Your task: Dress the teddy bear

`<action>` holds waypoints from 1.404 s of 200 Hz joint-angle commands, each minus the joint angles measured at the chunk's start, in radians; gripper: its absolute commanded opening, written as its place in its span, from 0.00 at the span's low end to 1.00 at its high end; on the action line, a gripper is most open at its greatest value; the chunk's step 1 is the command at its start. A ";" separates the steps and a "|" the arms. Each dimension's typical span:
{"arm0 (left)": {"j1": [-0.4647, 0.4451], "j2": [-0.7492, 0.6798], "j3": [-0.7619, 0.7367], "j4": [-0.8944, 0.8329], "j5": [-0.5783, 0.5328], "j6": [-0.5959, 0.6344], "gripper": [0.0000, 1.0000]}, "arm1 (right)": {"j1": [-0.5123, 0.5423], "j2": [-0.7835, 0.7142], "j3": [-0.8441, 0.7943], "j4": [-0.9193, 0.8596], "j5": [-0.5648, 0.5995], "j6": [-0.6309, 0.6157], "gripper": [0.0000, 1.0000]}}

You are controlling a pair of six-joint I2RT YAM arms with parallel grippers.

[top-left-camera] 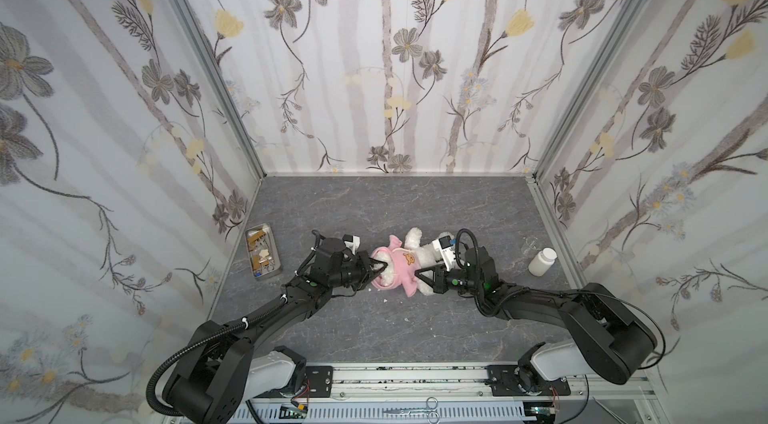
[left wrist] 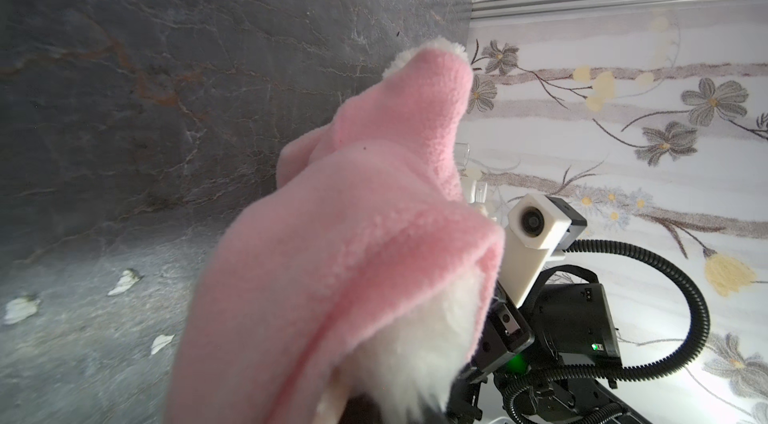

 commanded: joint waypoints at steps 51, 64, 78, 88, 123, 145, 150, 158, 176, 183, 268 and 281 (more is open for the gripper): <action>0.054 -0.003 -0.062 0.078 -0.105 -0.214 0.00 | -0.015 -0.106 -0.091 -0.286 0.358 0.027 0.00; 0.067 -0.017 -0.066 0.075 -0.123 -0.227 0.00 | -0.015 -0.119 -0.103 -0.312 0.383 0.029 0.00; 0.075 -0.024 -0.073 0.072 -0.137 -0.233 0.00 | -0.017 -0.142 -0.121 -0.336 0.419 0.027 0.00; 0.078 -0.031 -0.079 0.066 -0.153 -0.234 0.00 | -0.020 -0.160 -0.130 -0.354 0.441 0.024 0.00; 0.090 -0.036 -0.092 0.046 -0.170 -0.226 0.00 | -0.041 -0.182 -0.163 -0.379 0.480 0.025 0.00; 0.121 -0.065 -0.105 0.022 -0.168 -0.200 0.00 | -0.061 -0.195 -0.164 -0.399 0.507 0.051 0.00; 0.130 -0.072 -0.107 0.015 -0.164 -0.190 0.00 | -0.067 -0.202 -0.168 -0.398 0.518 0.063 0.00; 0.139 -0.085 -0.108 0.017 -0.154 -0.177 0.00 | -0.075 -0.214 -0.177 -0.383 0.525 0.077 0.00; 0.131 -0.084 -0.079 0.018 -0.122 -0.100 0.00 | -0.075 -0.227 -0.172 -0.318 0.481 0.073 0.00; 0.121 -0.077 -0.066 0.021 -0.111 -0.079 0.00 | -0.063 -0.231 -0.170 -0.248 0.414 0.057 0.00; 0.004 -0.013 0.010 0.043 -0.122 0.035 0.00 | 0.110 -0.296 -0.002 -0.143 0.224 -0.185 0.51; 0.006 -0.026 -0.007 0.070 -0.142 -0.065 0.00 | 0.165 -0.274 -0.008 -0.112 0.239 -0.168 0.53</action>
